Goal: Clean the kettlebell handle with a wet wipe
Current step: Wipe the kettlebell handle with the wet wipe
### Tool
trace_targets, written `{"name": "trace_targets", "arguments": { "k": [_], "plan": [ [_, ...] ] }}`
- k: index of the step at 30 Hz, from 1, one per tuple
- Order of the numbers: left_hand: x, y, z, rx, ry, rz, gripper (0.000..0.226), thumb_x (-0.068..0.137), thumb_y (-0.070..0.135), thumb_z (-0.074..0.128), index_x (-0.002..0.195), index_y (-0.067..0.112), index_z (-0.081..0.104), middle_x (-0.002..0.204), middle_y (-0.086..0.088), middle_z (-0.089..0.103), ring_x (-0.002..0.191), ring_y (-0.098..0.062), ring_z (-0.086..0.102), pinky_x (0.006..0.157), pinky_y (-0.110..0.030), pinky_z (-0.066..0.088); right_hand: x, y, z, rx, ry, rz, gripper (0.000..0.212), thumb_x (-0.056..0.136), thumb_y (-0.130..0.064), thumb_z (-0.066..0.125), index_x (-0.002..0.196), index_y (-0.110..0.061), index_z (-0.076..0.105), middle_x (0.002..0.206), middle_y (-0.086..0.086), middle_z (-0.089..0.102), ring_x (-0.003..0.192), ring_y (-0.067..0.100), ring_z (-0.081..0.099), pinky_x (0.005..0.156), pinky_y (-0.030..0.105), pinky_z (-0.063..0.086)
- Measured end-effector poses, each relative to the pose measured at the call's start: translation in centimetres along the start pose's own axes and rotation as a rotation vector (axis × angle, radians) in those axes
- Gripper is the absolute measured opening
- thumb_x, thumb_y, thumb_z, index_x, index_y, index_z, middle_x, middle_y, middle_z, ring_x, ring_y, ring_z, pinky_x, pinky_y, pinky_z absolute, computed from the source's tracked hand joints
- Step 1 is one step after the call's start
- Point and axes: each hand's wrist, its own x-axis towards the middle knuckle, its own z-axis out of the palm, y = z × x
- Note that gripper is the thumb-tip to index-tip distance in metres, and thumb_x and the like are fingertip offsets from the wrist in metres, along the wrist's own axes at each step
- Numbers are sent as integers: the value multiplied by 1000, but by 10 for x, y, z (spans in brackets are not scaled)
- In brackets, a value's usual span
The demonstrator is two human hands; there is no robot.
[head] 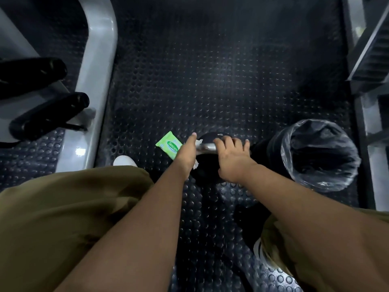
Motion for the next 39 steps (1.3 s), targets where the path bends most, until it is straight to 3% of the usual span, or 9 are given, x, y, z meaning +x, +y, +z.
{"name": "trace_targets", "arguments": {
  "k": [8,12,16,19,21,24,30,37,39],
  "plan": [
    [-2,1,-1,-124,-65,-42,62,108,61,34,107,14,74,89,-6,81,65,-13,77,49,-19,54,0,-1,-4,-5,-16,-2,97,82,-28,69,156,-20,6,154,11,20,143,40,22,119,71,6],
    [0,8,1,-132,-88,-79,70,102,70,40,118,12,75,97,-7,81,80,-19,79,68,-33,58,2,-2,-5,-10,-31,9,99,83,-27,68,157,-19,3,155,11,18,143,40,22,119,71,4],
    [-2,9,-1,-39,-66,-43,68,101,71,40,125,16,72,109,-3,78,95,-17,73,77,-31,53,3,-2,-4,-17,-37,15,101,83,-26,69,158,-20,1,155,11,16,143,41,21,119,71,3],
    [-6,12,-6,53,-84,-6,73,96,79,39,128,21,71,117,1,77,113,-15,68,105,-33,49,3,-2,-4,-12,-46,15,102,82,-26,71,157,-21,1,156,11,14,144,41,19,119,71,2],
    [-8,16,-8,64,-98,-15,78,95,82,37,125,20,75,116,-1,79,113,-17,71,100,-33,53,3,-2,-6,-17,-59,17,103,82,-28,72,157,-21,1,157,11,13,145,41,18,119,71,2],
    [-12,19,-5,43,-110,-26,78,98,79,33,119,17,76,105,-3,81,89,-14,79,71,-27,55,2,-4,-11,-26,-96,32,106,81,-28,74,157,-22,0,157,11,14,144,41,19,119,71,3],
    [-12,16,-3,2,-101,-68,80,98,79,35,120,12,74,102,-6,81,77,-15,79,59,-24,56,3,-7,-19,-41,-151,60,109,81,-26,74,158,-22,-3,157,12,13,145,42,19,119,70,3],
    [-6,14,-24,0,-63,-24,88,96,81,32,118,7,73,119,-10,77,115,-26,70,107,-41,51,1,-8,-18,-38,-142,61,106,80,-24,75,156,-21,2,152,12,18,141,40,23,119,71,6],
    [-8,17,-25,41,-55,-7,85,96,82,31,111,10,75,113,-7,78,114,-26,70,107,-40,51,1,-8,-19,-33,-145,62,104,80,-24,75,156,-21,3,151,11,19,141,41,23,119,71,5]
  ]
}}
